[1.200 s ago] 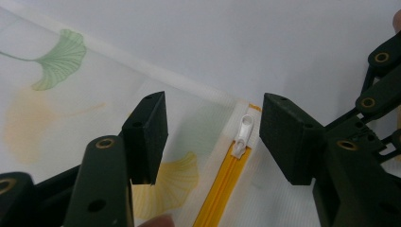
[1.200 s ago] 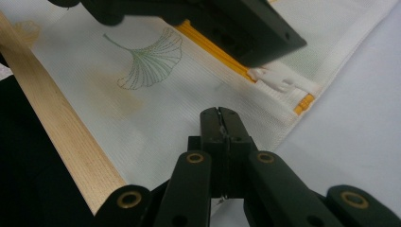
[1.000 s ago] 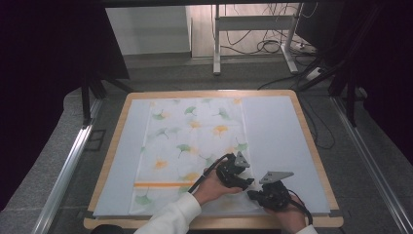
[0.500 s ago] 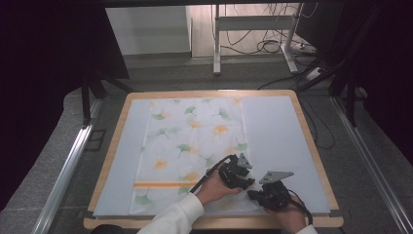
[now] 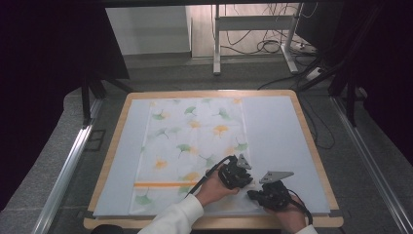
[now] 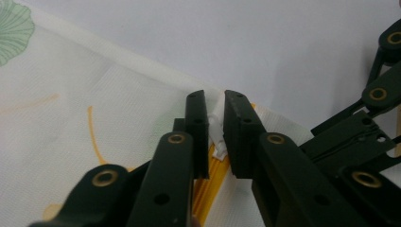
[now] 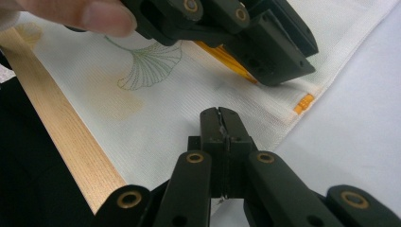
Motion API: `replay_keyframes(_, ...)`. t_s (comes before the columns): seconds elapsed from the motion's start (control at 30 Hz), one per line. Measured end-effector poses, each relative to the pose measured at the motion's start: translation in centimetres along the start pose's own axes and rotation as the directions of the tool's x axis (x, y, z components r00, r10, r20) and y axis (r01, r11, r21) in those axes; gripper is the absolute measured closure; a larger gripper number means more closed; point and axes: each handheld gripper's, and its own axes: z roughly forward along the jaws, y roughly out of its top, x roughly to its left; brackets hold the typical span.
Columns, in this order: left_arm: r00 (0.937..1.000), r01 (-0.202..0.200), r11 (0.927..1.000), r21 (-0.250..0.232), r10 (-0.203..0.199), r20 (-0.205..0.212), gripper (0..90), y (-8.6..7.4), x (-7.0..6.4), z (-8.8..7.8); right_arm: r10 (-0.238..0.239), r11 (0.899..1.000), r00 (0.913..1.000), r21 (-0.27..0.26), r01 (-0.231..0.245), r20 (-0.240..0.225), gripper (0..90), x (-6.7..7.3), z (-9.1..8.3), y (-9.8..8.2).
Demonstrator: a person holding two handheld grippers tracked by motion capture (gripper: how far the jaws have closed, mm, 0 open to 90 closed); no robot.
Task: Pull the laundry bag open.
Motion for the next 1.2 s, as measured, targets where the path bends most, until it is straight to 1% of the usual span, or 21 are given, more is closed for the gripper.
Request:
replay_keyframes(0.03, 1.0000, 0.001, 1.0000, 0.002, -0.001, -0.005, 82.7, 0.0, -0.1, 0.0, -0.001, 1.000, 1.0000, 0.000, 0.001, 0.000, 88.7, 0.0, 0.0, 0.0)
replay_keyframes(0.1, 0.9998, -0.010, 0.9999, 0.006, 0.010, -0.015, 83.9, 0.1, -0.3, 0.0, -0.004, 1.000, 1.0000, 0.001, 0.004, 0.002, 88.7, 0.0, 0.0, 0.0)
replay_keyframes(0.13, 0.9994, -0.027, 0.9996, 0.012, 0.027, -0.023, 84.5, 0.1, -0.3, 0.0, -0.006, 1.000, 1.0000, 0.003, 0.006, 0.002, 88.7, 0.0, 0.0, 0.0)
replay_keyframes(0.2, 0.9983, -0.047, 0.9987, 0.018, 0.048, -0.034, 85.4, 0.1, -0.5, -0.1, -0.004, 1.000, 1.0000, 0.002, 0.004, 0.002, 88.7, 0.0, 0.0, 0.0)
replay_keyframes(0.27, 0.9952, -0.079, 0.9966, 0.022, 0.080, -0.055, 88.0, 0.1, -0.7, -0.3, -0.004, 1.000, 1.0000, 0.001, 0.004, 0.001, 88.7, 0.0, 0.0, 0.0)
replay_keyframes(0.3, 0.9954, -0.080, 0.9965, 0.024, 0.081, -0.052, 90.0, 0.1, -0.7, -0.3, -0.005, 1.000, 1.0000, 0.001, 0.005, 0.002, 88.7, 0.0, 0.0, 0.0)
replay_keyframes(0.43, 0.9970, -0.061, 0.9978, 0.026, 0.062, -0.045, 90.0, 0.1, -0.6, -0.3, -0.005, 1.000, 1.0000, 0.001, 0.005, 0.004, 88.7, 0.0, 0.0, 0.0)
replay_keyframes(0.57, 0.9986, -0.026, 0.9994, 0.025, 0.027, -0.046, 89.6, 0.2, -0.5, 0.0, -0.007, 1.000, 1.0000, 0.001, 0.007, 0.006, 88.6, 0.0, 0.0, 0.0)
replay_keyframes(0.67, 0.9974, -0.034, 0.9991, 0.026, 0.035, -0.063, 89.6, 0.3, -0.8, 0.2, -0.006, 1.000, 0.9999, 0.000, 0.006, 0.013, 88.6, 0.0, 0.0, 0.0)
replay_keyframes(0.73, 0.9952, -0.058, 0.9976, 0.036, 0.061, -0.077, 90.0, 0.4, -0.9, 0.1, -0.006, 1.000, 0.9999, 0.001, 0.006, 0.014, 88.5, 0.1, 0.0, 0.0)
replay_keyframes(0.8, 0.9953, -0.055, 0.9980, 0.032, 0.058, -0.077, 90.0, 0.3, -0.9, 0.1, -0.008, 1.000, 0.9998, 0.003, 0.008, 0.017, 88.5, 0.1, 0.0, 0.1)
replay_keyframes(0.87, 0.9966, -0.045, 0.9988, 0.021, 0.046, -0.069, 90.0, 0.2, -0.8, 0.1, -0.002, 1.000, 0.9997, 0.001, 0.002, 0.026, 88.5, 0.0, -0.1, 0.1)
replay_keyframes(0.9, 0.9965, -0.047, 0.9986, 0.024, 0.048, -0.068, 90.0, 0.2, -0.7, 0.1, -0.002, 1.000, 0.9995, -0.001, 0.002, 0.032, 88.5, 0.0, -0.1, 0.1)
replay_keyframes(1.0, 0.9976, -0.030, 0.9995, 0.006, 0.031, -0.062, 90.0, 0.1, -0.7, 0.1, 0.002, 1.000, 0.9988, -0.020, -0.001, 0.049, 88.6, -0.1, -0.3, 0.4)
replay_keyframes(1.1, 0.9974, -0.033, 0.9994, 0.010, 0.034, -0.063, 90.0, 0.1, -0.7, 0.1, 0.021, 1.000, 0.9973, -0.012, -0.020, 0.071, 88.7, -0.4, 0.1, 0.8)
replay_keyframes(1.13, 0.9968, -0.045, 0.9988, 0.020, 0.046, -0.066, 90.0, 0.1, -0.7, 0.0, 0.028, 1.000, 0.9973, -0.004, -0.027, 0.069, 88.8, -0.6, 0.4, 0.8)
replay_keyframes(1.2, 0.9965, -0.048, 0.9986, 0.020, 0.050, -0.067, 90.0, 0.0, -0.7, -0.1, 0.060, 0.998, 0.9966, -0.007, -0.059, 0.056, 88.9, -1.0, 0.4, 0.9)
